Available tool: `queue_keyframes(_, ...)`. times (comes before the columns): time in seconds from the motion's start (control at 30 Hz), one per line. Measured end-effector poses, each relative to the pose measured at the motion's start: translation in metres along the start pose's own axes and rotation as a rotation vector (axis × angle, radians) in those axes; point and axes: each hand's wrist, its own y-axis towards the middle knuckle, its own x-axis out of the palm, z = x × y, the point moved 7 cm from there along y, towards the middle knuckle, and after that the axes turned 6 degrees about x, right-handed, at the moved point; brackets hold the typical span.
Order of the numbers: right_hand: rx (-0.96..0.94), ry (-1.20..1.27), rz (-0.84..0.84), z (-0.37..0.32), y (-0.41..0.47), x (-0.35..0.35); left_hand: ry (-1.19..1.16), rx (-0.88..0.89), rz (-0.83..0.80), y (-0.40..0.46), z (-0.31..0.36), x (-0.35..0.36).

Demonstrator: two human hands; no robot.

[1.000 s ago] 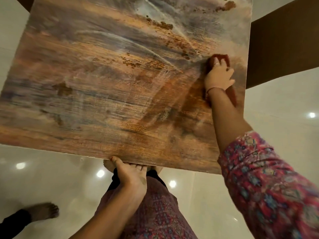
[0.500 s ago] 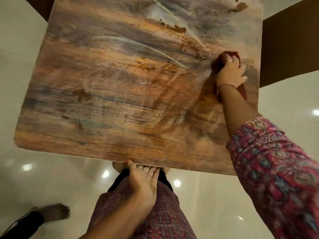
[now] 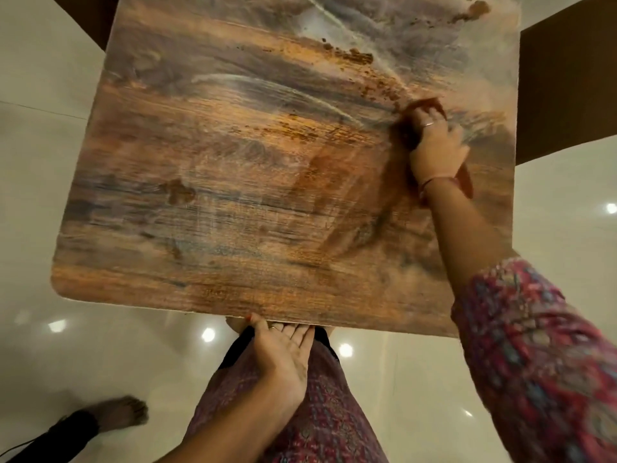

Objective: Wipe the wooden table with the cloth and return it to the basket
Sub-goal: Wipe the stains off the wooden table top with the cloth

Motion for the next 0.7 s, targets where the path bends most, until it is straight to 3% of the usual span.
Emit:
queue_keyframes(0.1, 0.348, 0.063, -0.035, 0.027, 0.021, -0.008, -0.041, -0.005, -0.003, 0.000, 0.003, -0.002)
queue_keyframes(0.17, 0.297, 0.045, -0.015, -0.010, -0.009, 0.000, -0.054, 0.002, 0.008, 0.002, 0.008, -0.004)
queue_keyframes(0.33, -0.565, 0.045, -0.105, -0.143, -0.201, 0.049, -0.044, 0.011, 0.017, 0.002, 0.015, -0.002)
queue_keyframes(0.4, -0.779, -0.013, -0.180, -0.153, -0.245, 0.052, -0.019, 0.005, 0.015, 0.004, 0.015, -0.003)
queue_keyframes(0.47, -0.869, -0.075, -0.164, -0.150, -0.215, 0.047, 0.017, -0.014, 0.003, 0.004, 0.015, -0.004)
queue_keyframes(0.5, -0.803, -0.090, -0.129, -0.143, -0.181, 0.045, 0.028, -0.022, -0.002, 0.004, 0.015, -0.005)
queue_keyframes(0.6, -0.257, -0.043, -0.050, -0.089, -0.057, 0.019, 0.030, -0.029, 0.008, 0.003, 0.018, -0.012)
queue_keyframes(0.7, 0.123, 0.029, -0.085, -0.061, -0.019, 0.004, -0.005, -0.019, 0.015, 0.004, 0.024, -0.017)
